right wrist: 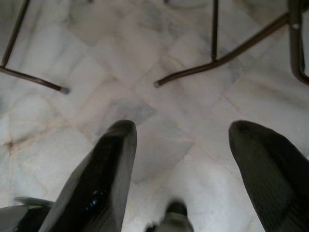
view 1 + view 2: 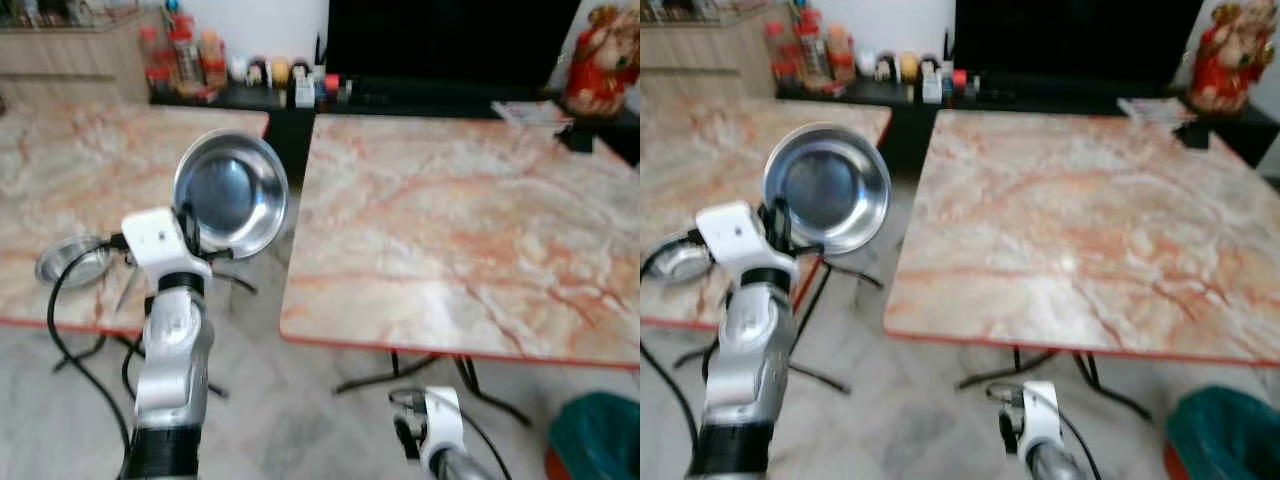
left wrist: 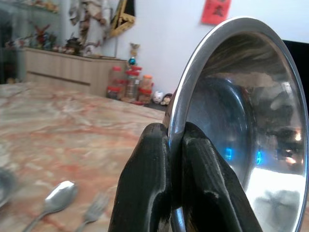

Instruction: Setting the table

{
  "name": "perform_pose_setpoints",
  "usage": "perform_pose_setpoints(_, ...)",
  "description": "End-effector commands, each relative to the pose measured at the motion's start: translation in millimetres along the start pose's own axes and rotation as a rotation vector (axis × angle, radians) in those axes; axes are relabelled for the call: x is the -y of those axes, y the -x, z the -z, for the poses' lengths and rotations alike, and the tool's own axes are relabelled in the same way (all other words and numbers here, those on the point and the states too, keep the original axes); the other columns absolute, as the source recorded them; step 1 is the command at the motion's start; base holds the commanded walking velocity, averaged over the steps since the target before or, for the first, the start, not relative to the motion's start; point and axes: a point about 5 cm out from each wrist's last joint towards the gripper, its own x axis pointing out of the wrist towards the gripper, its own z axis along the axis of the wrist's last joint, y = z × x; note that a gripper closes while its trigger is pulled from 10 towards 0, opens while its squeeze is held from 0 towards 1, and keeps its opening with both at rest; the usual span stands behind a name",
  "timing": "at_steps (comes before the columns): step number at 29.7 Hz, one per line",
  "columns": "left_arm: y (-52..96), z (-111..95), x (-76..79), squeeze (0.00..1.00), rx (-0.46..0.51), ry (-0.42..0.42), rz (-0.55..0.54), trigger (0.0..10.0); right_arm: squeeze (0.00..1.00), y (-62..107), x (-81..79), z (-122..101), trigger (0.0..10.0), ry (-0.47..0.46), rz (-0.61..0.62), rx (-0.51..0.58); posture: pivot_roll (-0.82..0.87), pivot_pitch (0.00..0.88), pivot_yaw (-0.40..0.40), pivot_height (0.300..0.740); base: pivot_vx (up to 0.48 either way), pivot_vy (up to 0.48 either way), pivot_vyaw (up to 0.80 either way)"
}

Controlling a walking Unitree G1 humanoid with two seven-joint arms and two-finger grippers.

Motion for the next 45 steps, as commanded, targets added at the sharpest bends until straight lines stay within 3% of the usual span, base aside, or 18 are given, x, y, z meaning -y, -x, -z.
perform_pose_setpoints(1,-2.8,-6.8,13.6,0.00,0.028,0.030,0.046,10.0,0.00,1.5,9.1,0.5,10.0,-0.012,0.026,-0.001,0.05,0.000,-0.020,0.727,0.000,0.000,0.00)
perform_pose_setpoints(7,-2.4,-5.7,14.9,0.00,0.024,0.031,0.058,10.0,0.00,1.9,8.5,3.2,10.0,-0.021,0.031,-0.011,0.05,0.000,-0.016,0.727,0.000,0.000,0.00)
perform_pose_setpoints(11,-2.5,-6.2,14.2,0.00,0.026,0.036,0.056,10.0,0.00,8.1,14.5,22.3,10.0,0.011,0.057,-0.066,0.05,0.000,-0.016,0.727,0.000,0.000,0.00)
perform_pose_setpoints(16,-4.5,-7.0,12.2,0.00,0.021,0.025,0.047,10.0,0.00,9.3,15.6,25.0,10.0,-0.007,0.059,-0.066,0.05,0.000,-0.007,0.727,0.000,0.000,0.00)
perform_pose_setpoints(45,-0.8,-3.9,11.6,0.00,0.010,0.030,0.037,10.0,0.00,7.8,17.9,18.2,10.0,-0.004,0.058,-0.048,0.04,0.000,-0.018,0.727,0.000,-0.400,0.00)
